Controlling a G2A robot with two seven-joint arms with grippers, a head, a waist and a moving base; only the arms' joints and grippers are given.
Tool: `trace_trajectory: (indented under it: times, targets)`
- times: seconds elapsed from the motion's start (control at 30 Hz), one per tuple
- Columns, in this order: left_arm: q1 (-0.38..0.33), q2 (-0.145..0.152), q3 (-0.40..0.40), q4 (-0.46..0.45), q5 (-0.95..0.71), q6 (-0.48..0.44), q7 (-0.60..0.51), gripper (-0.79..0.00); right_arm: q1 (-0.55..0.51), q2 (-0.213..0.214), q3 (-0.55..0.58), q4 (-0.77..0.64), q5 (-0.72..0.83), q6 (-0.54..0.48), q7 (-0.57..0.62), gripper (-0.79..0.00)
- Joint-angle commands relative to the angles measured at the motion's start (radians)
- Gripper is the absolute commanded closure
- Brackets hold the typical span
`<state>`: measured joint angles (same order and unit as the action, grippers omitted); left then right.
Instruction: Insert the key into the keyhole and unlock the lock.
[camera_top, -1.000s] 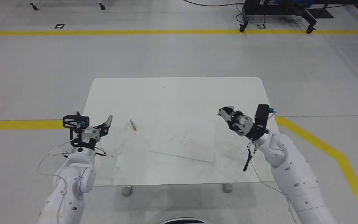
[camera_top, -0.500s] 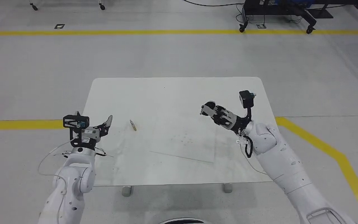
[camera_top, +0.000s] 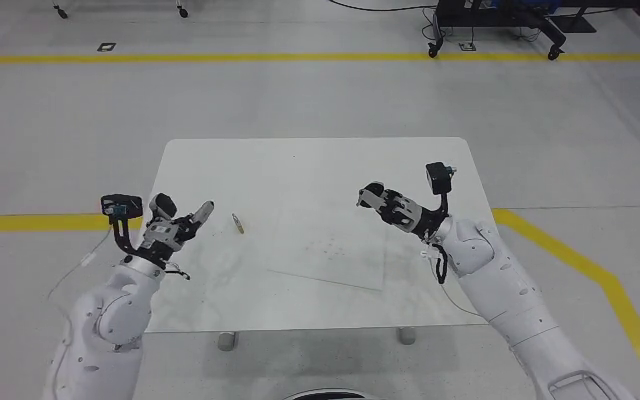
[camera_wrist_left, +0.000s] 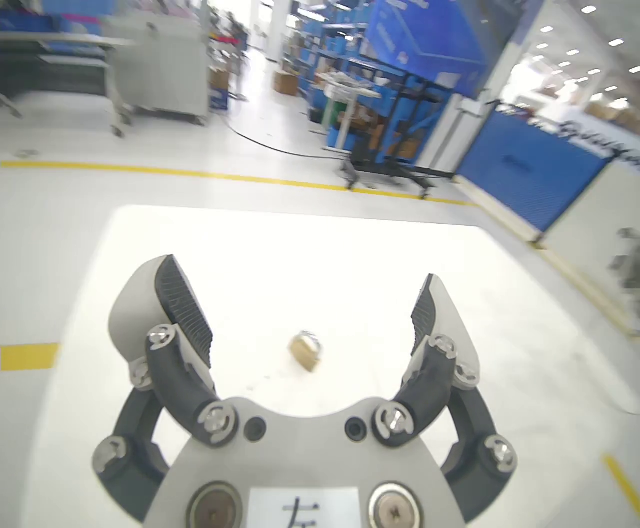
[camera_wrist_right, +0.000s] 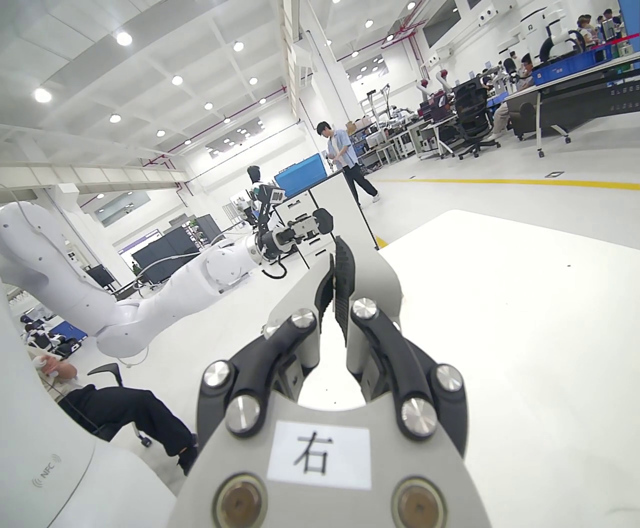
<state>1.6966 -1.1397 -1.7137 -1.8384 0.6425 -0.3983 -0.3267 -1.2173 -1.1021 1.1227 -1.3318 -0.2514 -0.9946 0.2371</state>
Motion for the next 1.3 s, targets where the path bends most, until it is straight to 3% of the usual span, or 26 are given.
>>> trace_trajectory:
  times: [0.0, 0.13, 0.27, 0.47, 0.77, 0.93, 1.27]
  targets:
    - [-0.027, 0.01, -0.017, 0.011, -0.216, -0.089, -0.182, -0.785, 0.006, -0.005, -0.025, -0.002, 0.047, 0.065, 0.024, 0.0]
    - [-0.084, 0.027, -0.004, 0.023, -0.537, -0.141, -0.468, -0.785, 0.057, -0.016, -0.09, 0.024, 0.233, 0.132, 0.145, 0.0]
    - [-0.176, 0.042, 0.03, 0.06, -0.788, -0.078, -0.717, -0.785, 0.098, -0.029, -0.128, 0.055, 0.391, 0.172, 0.212, 0.0]
    - [-0.312, 0.039, 0.179, 0.145, -0.944, -0.041, -0.846, -0.785, 0.152, -0.051, -0.185, 0.109, 0.567, 0.261, 0.315, 0.0]
    - [-0.49, 0.014, 0.408, 0.289, -1.079, 0.014, -0.92, -0.785, 0.174, -0.064, -0.206, 0.139, 0.643, 0.291, 0.377, 0.0]
    - [-0.546, 0.001, 0.486, 0.321, -0.995, -0.02, -0.859, -0.779, 0.174, -0.064, -0.206, 0.139, 0.643, 0.291, 0.377, 0.0]
    - [-0.538, -0.015, 0.572, 0.303, -0.733, -0.052, -0.577, -0.456, 0.16, -0.065, -0.196, 0.115, 0.609, 0.319, 0.33, 0.0]
